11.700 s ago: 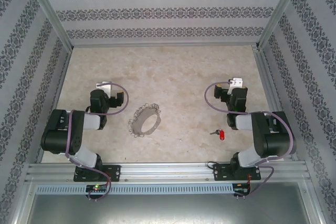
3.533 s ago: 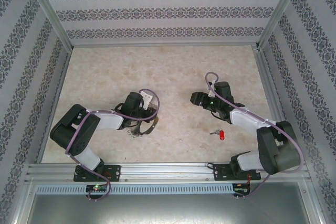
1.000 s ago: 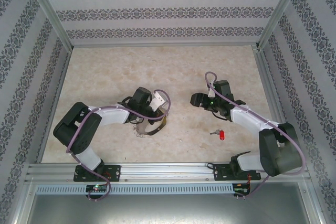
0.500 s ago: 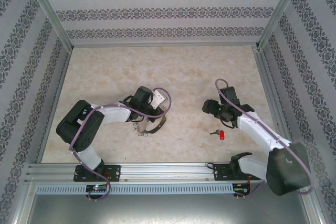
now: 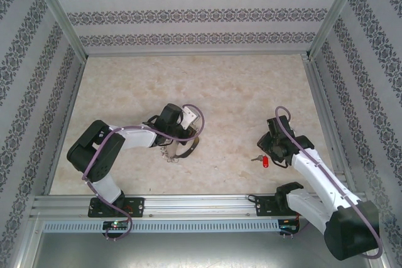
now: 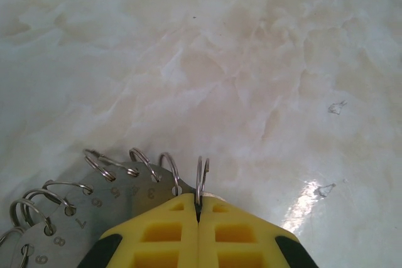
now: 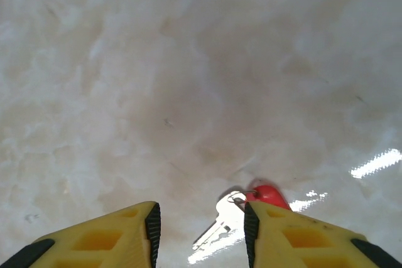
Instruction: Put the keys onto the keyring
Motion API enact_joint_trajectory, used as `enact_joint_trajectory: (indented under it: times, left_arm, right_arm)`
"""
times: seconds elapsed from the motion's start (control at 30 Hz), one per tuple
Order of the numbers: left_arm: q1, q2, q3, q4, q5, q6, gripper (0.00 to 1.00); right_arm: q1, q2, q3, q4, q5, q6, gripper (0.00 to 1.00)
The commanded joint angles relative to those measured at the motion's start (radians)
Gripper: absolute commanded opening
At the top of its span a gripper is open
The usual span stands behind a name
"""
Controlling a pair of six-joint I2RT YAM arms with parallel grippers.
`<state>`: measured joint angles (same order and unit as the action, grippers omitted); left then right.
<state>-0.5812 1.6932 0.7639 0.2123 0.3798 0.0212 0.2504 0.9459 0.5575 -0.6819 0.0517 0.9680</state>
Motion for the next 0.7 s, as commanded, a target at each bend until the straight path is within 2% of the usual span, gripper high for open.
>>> enact_joint_trajectory:
  times: [0.0,0.3,0.67]
  left_arm:
    - [-0.022,-0.011,0.005,0.051,0.007,-0.010,0.00]
    - [-0.032,-0.004,-0.002,0.073,0.011,-0.015,0.00]
    - [-0.036,0.002,-0.001,0.071,0.005,-0.004,0.00]
  right_arm:
    - [-0.008,0.028,-0.016,-0.024,-0.010,0.097,0.43]
    - [-0.007,0.131,-0.029,0.048,-0.050,0.131,0.44]
    - [-0.008,0.155,-0.056,0.083,-0.059,0.144,0.43]
